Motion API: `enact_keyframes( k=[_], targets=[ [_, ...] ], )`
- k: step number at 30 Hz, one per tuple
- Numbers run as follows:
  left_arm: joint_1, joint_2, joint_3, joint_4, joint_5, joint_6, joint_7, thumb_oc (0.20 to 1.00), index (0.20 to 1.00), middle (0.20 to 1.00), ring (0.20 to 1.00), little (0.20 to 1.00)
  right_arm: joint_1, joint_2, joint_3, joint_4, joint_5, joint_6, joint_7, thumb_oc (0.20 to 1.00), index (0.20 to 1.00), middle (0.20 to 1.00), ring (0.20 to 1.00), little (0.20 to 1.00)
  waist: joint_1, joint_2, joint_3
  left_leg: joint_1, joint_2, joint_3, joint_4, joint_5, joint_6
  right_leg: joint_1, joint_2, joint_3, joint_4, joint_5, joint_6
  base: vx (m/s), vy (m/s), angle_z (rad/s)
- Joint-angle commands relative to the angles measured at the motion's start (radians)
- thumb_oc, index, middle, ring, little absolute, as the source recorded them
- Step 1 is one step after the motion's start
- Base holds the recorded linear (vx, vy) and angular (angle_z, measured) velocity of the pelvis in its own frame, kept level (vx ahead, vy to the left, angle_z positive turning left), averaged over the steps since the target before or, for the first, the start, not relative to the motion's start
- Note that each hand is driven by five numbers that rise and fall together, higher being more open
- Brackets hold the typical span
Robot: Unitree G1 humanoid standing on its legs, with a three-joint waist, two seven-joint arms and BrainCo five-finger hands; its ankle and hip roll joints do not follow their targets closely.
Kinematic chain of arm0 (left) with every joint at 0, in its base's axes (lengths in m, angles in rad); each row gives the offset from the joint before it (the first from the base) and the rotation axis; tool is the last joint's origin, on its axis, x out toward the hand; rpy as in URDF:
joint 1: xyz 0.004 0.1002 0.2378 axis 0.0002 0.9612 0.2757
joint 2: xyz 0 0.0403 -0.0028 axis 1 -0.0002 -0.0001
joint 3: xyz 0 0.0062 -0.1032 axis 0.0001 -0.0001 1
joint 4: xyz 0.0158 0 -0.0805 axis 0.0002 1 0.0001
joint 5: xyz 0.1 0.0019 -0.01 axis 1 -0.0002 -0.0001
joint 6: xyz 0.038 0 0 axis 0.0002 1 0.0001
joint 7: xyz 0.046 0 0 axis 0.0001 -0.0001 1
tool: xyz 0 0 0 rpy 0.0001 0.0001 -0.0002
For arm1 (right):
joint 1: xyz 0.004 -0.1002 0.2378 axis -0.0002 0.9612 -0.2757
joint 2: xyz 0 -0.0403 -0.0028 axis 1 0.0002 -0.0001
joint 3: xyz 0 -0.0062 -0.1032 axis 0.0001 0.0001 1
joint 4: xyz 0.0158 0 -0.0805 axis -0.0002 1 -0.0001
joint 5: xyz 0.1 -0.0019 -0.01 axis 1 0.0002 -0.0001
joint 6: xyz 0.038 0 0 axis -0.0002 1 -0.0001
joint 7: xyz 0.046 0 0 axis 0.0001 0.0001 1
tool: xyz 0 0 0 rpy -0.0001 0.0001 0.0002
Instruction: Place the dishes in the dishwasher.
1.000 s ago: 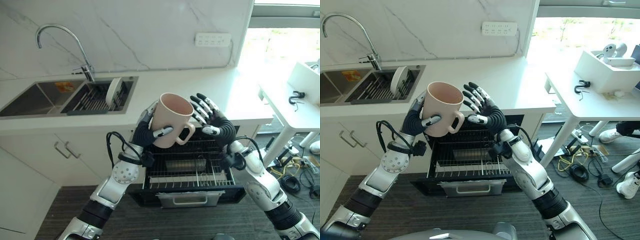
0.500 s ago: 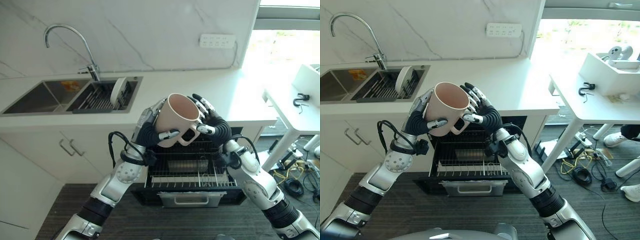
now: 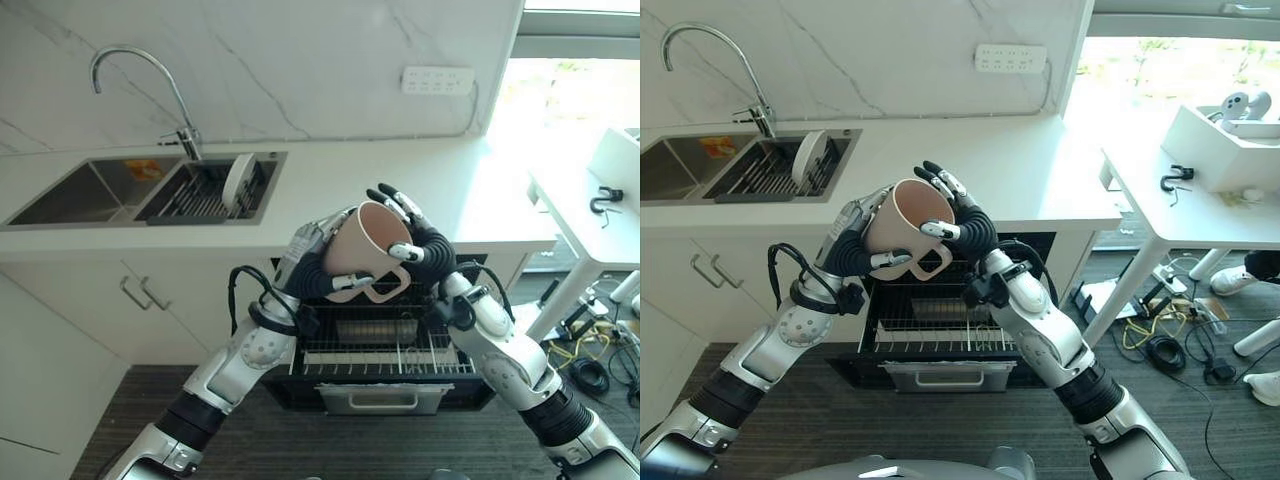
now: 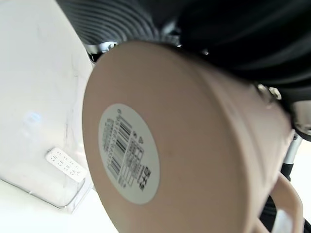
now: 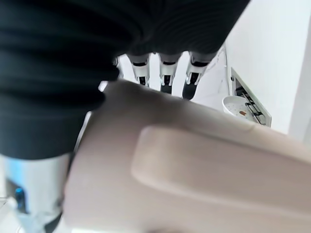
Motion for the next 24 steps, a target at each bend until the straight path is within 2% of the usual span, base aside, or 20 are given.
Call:
enact_keyframes(
  k=[1, 4, 18, 24],
  targets=[
    [-0.107, 0.036, -0.005, -0.023, 0.007, -0.016, 0.032, 0.2, 0.2, 0.2, 0.2, 0.2, -0.097, 0.055, 0.0, -0.032, 0.033, -0.01, 0.006, 1.0, 1.0, 1.0, 1.0, 1.0, 0.013, -0.026, 0.004, -0.035, 0.018, -0.039, 0.104, -0.123, -0.009, 0.069, -0.036, -0.01, -0.105, 0.024, 0.071, 0.0, 0.0, 0.0],
    [-0.11, 0.033, -0.009, -0.03, -0.002, -0.011, 0.028, 0.2, 0.2, 0.2, 0.2, 0.2, -0.102, 0.066, 0.025, -0.015, 0.049, 0.015, 0.017, 1.0, 1.0, 1.0, 1.0, 1.0, 0.017, -0.024, 0.007, -0.038, 0.019, -0.039, 0.104, -0.118, -0.011, 0.068, -0.039, -0.015, -0.105, 0.026, 0.071, -0.01, 0.002, 0.03],
    [-0.084, 0.037, 0.017, -0.015, -0.069, -0.037, -0.01, 0.2, 0.2, 0.2, 0.2, 0.2, -0.067, 0.054, 0.03, -0.035, 0.124, 0.021, 0.09, 1.0, 1.0, 1.0, 1.0, 1.0, 0.016, -0.027, 0.009, -0.041, 0.016, -0.044, 0.104, -0.117, -0.009, 0.063, -0.037, -0.01, -0.105, 0.029, 0.072, 0.0, 0.0, 0.0],
    [-0.088, 0.044, 0.019, -0.001, -0.1, -0.042, -0.038, 0.2, 0.2, 0.2, 0.2, 0.2, -0.054, 0.066, 0.028, -0.025, 0.246, 0.021, 0.123, 1.0, 1.0, 1.0, 1.0, 1.0, 0.016, -0.027, 0.007, -0.039, 0.013, -0.047, 0.104, -0.119, -0.007, 0.065, -0.036, -0.008, -0.105, 0.028, 0.072, 0.0, -0.003, -0.01]
  ],
)
